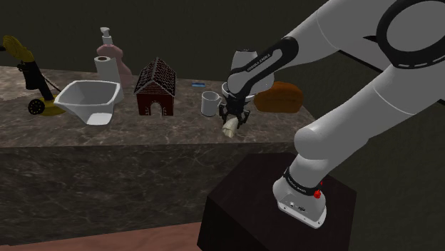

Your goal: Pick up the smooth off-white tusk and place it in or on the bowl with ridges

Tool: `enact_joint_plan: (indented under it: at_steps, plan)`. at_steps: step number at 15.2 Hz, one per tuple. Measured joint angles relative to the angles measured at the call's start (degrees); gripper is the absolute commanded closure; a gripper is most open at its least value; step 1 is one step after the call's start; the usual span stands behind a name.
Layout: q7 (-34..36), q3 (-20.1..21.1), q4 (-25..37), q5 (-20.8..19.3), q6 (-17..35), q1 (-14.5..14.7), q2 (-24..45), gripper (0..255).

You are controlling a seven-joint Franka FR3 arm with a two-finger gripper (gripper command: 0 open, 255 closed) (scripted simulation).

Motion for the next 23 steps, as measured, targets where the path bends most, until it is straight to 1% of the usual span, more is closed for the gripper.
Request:
enact_joint_plan:
  at_steps: [4, 6, 12, 23]
  plan:
    - [0.0, 0.0, -0.01, 0.0, 0.01, 0.0, 0.0, 255]
    - [-0.13, -0.16, 0.35, 0.26, -1.27, 0.19, -0.93, 255]
    - [-0.91, -1.22, 1.88, 1.16, -7.25, 0.89, -5.5, 255]
    - [-1.71, -3.26, 6.44, 1.21, -17.83, 1.28, -11.6, 255]
